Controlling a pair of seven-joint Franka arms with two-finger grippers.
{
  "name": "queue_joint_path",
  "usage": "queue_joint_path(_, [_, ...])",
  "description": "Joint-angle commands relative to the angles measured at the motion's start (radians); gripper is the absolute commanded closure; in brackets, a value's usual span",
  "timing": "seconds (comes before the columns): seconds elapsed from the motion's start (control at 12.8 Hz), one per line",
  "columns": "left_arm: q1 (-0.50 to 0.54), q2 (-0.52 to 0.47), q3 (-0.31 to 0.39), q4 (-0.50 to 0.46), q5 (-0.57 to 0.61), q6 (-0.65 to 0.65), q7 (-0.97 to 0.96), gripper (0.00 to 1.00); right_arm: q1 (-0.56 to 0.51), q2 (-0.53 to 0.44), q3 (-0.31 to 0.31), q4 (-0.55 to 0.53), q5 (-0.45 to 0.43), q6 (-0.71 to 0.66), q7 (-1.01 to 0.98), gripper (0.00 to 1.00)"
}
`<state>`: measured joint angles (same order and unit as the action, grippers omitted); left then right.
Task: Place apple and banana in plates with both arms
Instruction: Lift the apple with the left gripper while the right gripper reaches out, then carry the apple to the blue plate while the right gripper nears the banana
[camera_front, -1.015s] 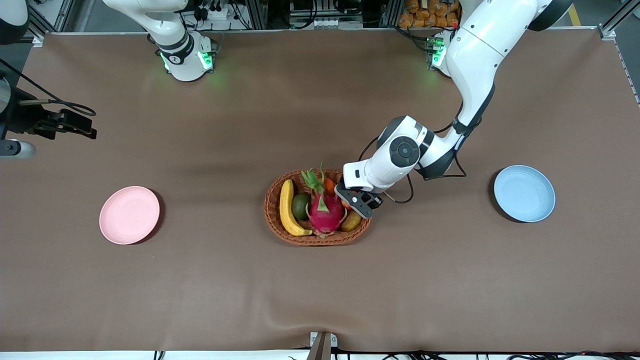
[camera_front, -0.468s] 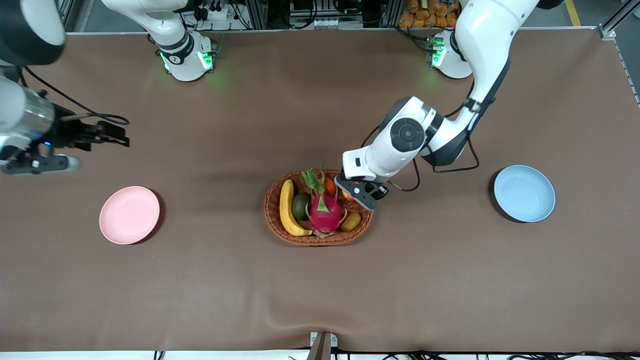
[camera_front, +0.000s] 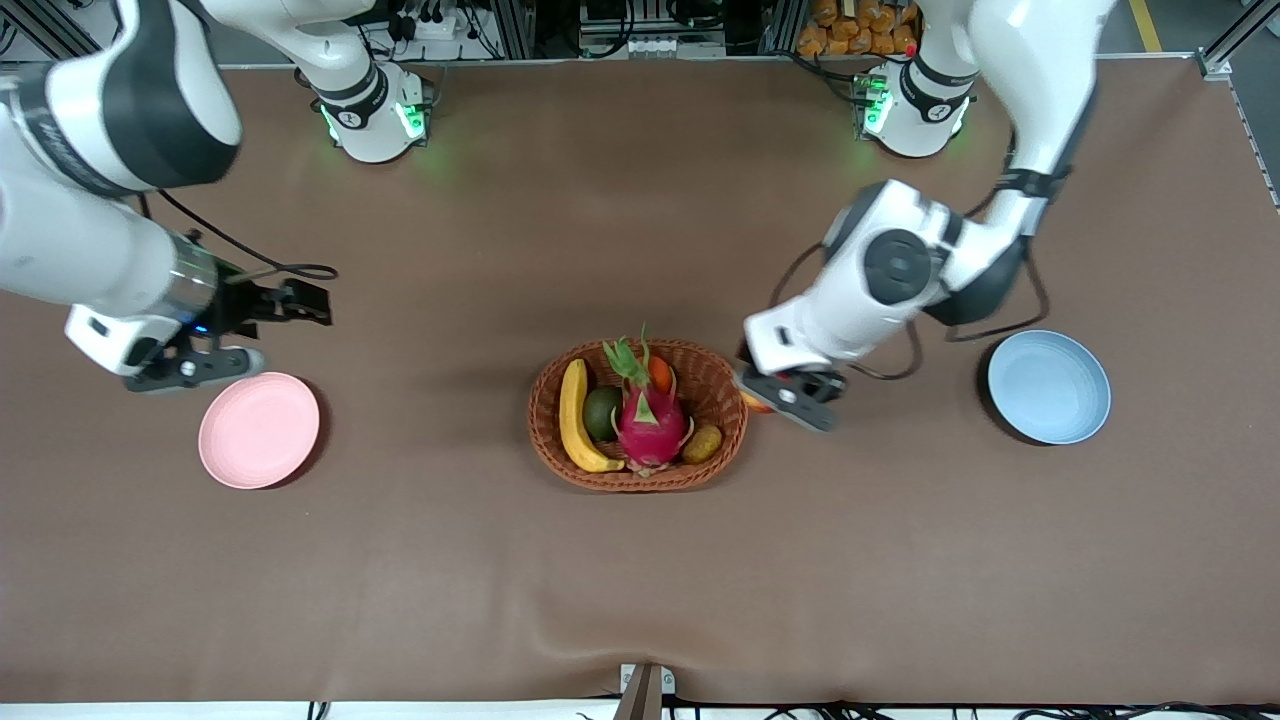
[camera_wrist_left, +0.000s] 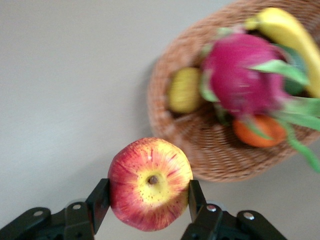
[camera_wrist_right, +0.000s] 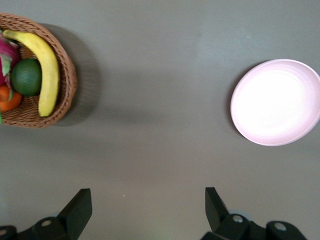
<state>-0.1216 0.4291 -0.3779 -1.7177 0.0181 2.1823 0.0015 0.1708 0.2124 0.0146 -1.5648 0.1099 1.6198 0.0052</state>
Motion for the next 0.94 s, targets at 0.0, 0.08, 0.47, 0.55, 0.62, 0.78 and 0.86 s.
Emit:
queue_joint_path(0.0, [0.074,-0.067,-0.009,-0.071,0.017,-0.019,-0.005,0.61,0.038,0.05,-0.007,0.009,0.052,0.052,0.035,0.0])
queue_joint_path(0.08, [0.11,-0.073,-0.01,-0.094,0.017,-0.019,-0.003,0.59,0.056,0.073,-0.007,0.009,0.083,0.078,0.039,0.0])
queue_joint_path(0.47, [0.334,-0.156,-0.012,-0.241,0.023,-0.018,0.199,0.51,0.18,0.209,-0.007,0.022,0.122,0.182,0.041,0.0])
queue_joint_path(0.55, [0.37,-0.176,-0.012,-0.269,0.023,-0.018,0.24,0.51,0.209,0.219,-0.007,0.02,0.12,0.228,0.041,0.0])
queue_joint_path(0.62, [0.402,-0.205,-0.01,-0.305,0.023,-0.016,0.27,0.51,0.229,0.235,-0.007,0.02,0.12,0.245,0.077,0.0])
queue_joint_path(0.78, [0.471,-0.237,-0.009,-0.351,0.026,-0.012,0.32,0.51,0.288,0.263,-0.008,0.015,0.116,0.299,0.157,0.0])
queue_joint_path(0.86, [0.511,-0.253,-0.01,-0.385,0.026,-0.003,0.359,0.51,0.312,0.281,-0.01,0.011,0.108,0.334,0.179,0.0])
